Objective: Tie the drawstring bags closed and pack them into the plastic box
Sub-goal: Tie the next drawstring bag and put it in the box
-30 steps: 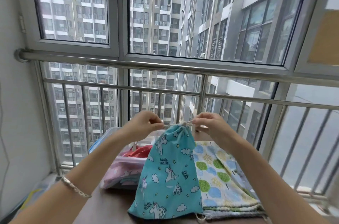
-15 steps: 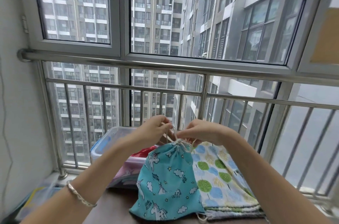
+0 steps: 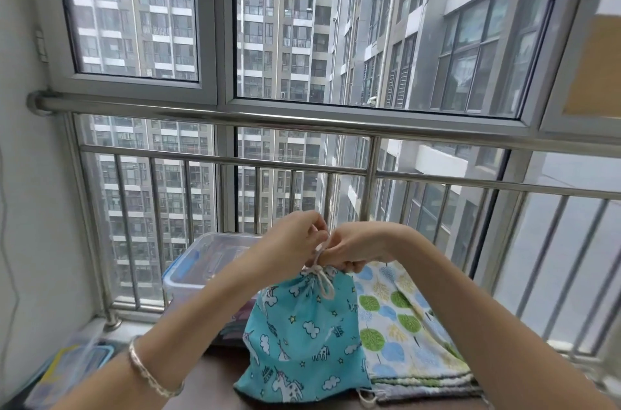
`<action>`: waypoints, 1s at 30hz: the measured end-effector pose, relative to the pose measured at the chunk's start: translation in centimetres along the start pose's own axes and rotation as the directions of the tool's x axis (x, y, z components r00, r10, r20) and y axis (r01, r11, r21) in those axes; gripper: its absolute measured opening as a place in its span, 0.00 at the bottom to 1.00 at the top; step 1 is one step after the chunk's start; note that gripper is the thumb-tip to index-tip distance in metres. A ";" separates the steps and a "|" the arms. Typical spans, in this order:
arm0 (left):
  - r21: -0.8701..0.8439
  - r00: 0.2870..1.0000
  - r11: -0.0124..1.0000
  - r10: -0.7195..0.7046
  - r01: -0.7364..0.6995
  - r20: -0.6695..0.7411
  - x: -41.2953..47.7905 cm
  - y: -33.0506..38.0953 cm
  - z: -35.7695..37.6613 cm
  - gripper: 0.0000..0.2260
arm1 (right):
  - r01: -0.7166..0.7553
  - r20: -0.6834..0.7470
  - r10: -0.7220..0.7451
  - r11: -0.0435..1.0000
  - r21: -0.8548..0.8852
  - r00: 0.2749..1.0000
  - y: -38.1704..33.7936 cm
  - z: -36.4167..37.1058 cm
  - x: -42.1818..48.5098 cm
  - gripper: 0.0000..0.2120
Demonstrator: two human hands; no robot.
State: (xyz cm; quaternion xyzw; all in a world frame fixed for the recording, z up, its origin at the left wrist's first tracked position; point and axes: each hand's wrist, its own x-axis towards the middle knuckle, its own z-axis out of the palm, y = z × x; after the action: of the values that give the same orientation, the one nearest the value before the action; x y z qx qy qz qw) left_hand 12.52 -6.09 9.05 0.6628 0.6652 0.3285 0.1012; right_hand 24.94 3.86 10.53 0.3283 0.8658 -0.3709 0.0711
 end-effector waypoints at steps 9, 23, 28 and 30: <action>0.029 0.996 0.998 0.060 -0.059 -0.067 -1.0 -0.2 0.1 0.06 | -0.185 0.380 0.125 0.975 0.127 0.916 1.4 0.6 2.4 0.17; -0.429 0.998 0.901 0.057 -0.067 -0.036 -0.8 -2.0 1.5 0.11 | -0.015 0.005 0.015 1.000 0.007 1.000 0.0 0.6 -0.7 0.05; -0.502 0.994 0.859 0.112 -0.099 -0.005 -0.2 -2.7 1.1 0.17 | 0.186 -0.216 -0.185 0.982 -0.015 0.959 0.6 0.7 -1.5 0.04; -0.489 0.994 0.867 0.109 -0.094 0.002 0.0 -3.1 1.0 0.19 | 0.247 -0.281 -0.243 0.969 -0.023 0.928 1.0 0.9 -1.6 0.05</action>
State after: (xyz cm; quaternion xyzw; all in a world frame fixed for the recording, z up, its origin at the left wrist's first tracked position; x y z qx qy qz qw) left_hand 10.53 -5.53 6.50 0.6549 0.5234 0.4805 0.2574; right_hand 26.65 2.92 9.85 0.2678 0.8987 -0.3320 -0.1019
